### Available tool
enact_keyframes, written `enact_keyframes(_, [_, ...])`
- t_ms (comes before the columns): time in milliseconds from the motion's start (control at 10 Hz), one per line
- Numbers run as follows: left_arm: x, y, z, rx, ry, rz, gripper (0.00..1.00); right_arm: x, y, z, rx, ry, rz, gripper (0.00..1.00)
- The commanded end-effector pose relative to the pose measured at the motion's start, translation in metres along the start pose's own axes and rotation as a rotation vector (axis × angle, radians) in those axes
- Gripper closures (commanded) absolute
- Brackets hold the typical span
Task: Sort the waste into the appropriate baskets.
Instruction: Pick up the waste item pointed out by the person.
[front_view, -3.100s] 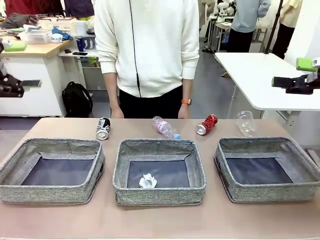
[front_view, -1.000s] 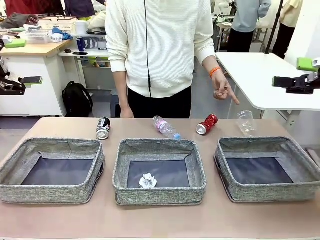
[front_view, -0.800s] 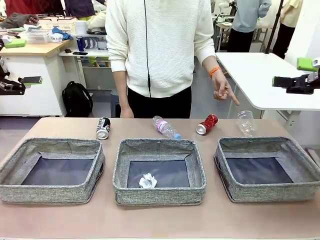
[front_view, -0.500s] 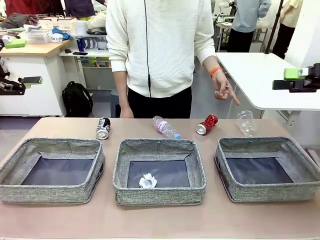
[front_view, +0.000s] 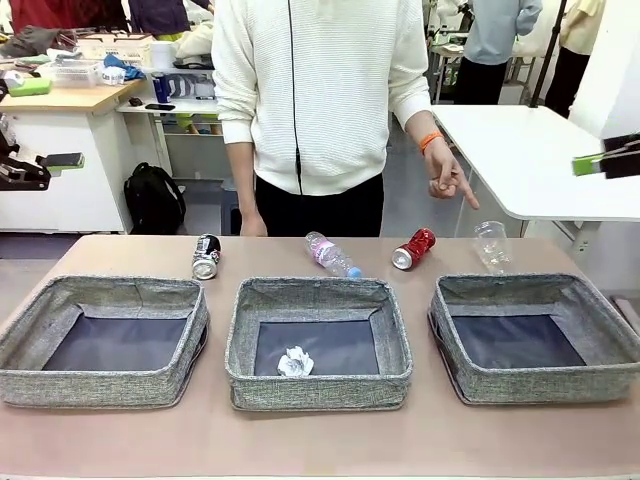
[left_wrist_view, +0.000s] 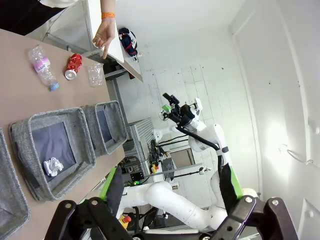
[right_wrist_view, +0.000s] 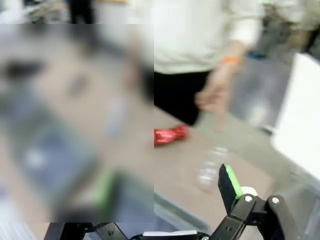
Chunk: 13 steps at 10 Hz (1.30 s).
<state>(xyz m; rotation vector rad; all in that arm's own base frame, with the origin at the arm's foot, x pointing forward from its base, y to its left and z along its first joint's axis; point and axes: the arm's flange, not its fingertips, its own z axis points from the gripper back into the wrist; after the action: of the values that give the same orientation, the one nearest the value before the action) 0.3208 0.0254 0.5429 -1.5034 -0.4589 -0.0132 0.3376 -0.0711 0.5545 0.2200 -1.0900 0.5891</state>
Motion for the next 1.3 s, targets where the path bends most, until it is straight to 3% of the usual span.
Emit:
enact_keyframes(0, [-0.002,-0.002,0.001,0.003,0.01,-0.002,0.0,-0.008,0.007,-0.009,0.155,-0.029,-0.057,0.0])
enact_keyframes(100, [-0.002,-0.002,0.001,0.003,0.01,-0.002,0.0,-0.008,0.007,-0.009,0.155,-0.029,-0.057,0.0])
enact_keyframes(200, [-0.002,-0.002,0.001,0.003,0.01,-0.002,0.0,0.002,0.002,0.0,-0.006,0.0,0.002,0.0])
enact_keyframes(300, [-0.002,-0.002,0.001,0.003,0.01,-0.002,0.0,0.001,0.016,0.004,0.016,0.085,-0.064,0.0])
enact_keyframes(400, [-0.002,-0.002,0.001,0.003,0.01,-0.002,0.0,0.007,0.015,-0.018,0.003,0.205,-0.101,0.0])
enact_keyframes(500, [-0.002,-0.002,0.001,0.003,0.01,-0.002,0.0,0.017,0.007,-0.046,0.072,0.272,-0.14,0.0])
enact_keyframes(800, [-0.002,-0.002,0.001,0.003,0.01,-0.002,0.0,0.021,-0.03,-0.141,0.025,0.476,-0.281,0.0])
enact_keyframes(1100, [-0.002,-0.002,0.001,0.003,0.01,-0.002,0.0,0.003,-0.055,-0.211,-0.042,0.578,-0.35,0.0])
enact_keyframes(1200, [-0.002,-0.002,0.001,0.003,0.01,-0.002,0.0,-0.002,-0.052,-0.221,-0.042,0.571,-0.332,0.0])
